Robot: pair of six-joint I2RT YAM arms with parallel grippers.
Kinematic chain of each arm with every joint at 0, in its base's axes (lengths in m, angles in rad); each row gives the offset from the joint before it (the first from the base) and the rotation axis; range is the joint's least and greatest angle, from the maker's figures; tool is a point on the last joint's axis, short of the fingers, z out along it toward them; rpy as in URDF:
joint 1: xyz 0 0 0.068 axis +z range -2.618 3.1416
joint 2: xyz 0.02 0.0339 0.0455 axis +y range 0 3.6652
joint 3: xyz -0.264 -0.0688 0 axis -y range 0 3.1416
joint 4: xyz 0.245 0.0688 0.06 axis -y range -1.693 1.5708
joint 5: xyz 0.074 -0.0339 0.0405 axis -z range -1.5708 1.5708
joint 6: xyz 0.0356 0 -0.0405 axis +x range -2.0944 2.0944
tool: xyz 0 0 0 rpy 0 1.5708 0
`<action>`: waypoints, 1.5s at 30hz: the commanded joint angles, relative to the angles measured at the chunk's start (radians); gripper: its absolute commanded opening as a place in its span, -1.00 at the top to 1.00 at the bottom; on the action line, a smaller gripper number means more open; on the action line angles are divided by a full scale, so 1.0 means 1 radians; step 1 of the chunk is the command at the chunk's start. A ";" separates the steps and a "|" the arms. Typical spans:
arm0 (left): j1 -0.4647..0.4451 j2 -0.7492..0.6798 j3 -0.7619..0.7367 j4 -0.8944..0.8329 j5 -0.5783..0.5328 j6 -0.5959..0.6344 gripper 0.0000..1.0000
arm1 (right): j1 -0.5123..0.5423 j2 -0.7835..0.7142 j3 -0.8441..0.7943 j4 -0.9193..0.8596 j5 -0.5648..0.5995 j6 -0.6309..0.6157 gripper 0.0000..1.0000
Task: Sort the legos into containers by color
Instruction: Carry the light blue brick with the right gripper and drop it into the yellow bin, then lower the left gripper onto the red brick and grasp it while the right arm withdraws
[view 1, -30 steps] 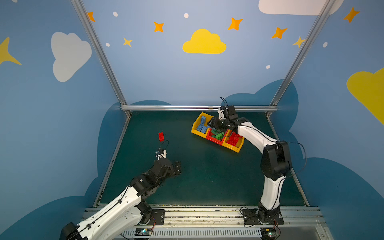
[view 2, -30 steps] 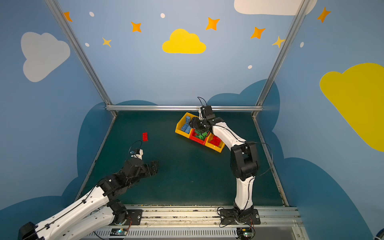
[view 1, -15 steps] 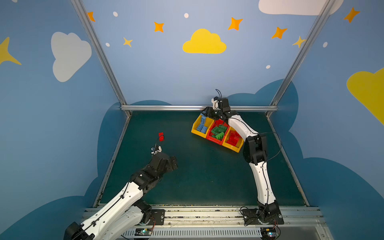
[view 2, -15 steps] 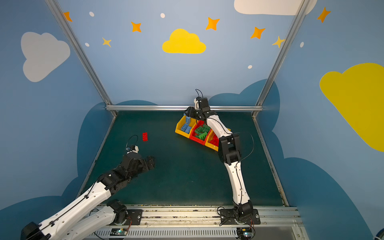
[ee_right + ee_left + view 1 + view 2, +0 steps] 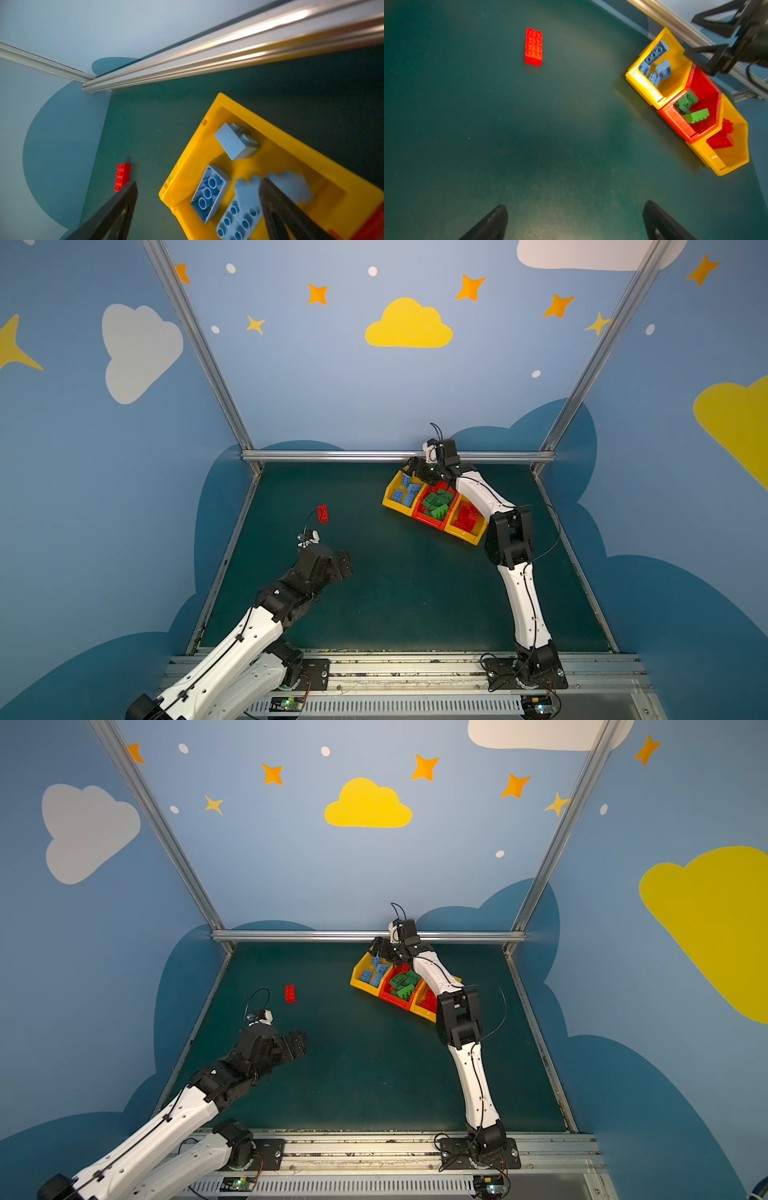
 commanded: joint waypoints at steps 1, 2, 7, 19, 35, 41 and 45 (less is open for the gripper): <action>0.019 -0.010 0.008 -0.024 -0.002 0.001 -1.00 | 0.002 -0.131 -0.047 0.007 -0.028 -0.019 -0.84; 0.029 -0.005 0.014 -0.024 0.000 0.005 -1.00 | 0.003 -0.167 -0.082 0.013 -0.033 -0.023 -0.85; 0.095 0.079 0.069 -0.001 0.014 0.012 -1.00 | 0.023 -0.393 -0.344 0.051 -0.056 -0.050 -0.89; 0.212 0.535 0.350 0.096 -0.116 0.064 -1.00 | 0.094 -0.963 -1.034 0.022 0.056 -0.077 -0.90; 0.411 1.127 0.817 -0.007 0.030 0.211 -0.76 | 0.110 -1.400 -1.353 -0.092 0.190 -0.047 -0.91; 0.435 1.220 0.897 -0.054 0.092 0.228 -0.69 | 0.111 -1.402 -1.365 -0.098 0.193 -0.048 -0.90; 0.440 1.294 0.980 -0.113 0.101 0.239 -0.62 | 0.110 -1.398 -1.373 -0.093 0.187 -0.040 -0.90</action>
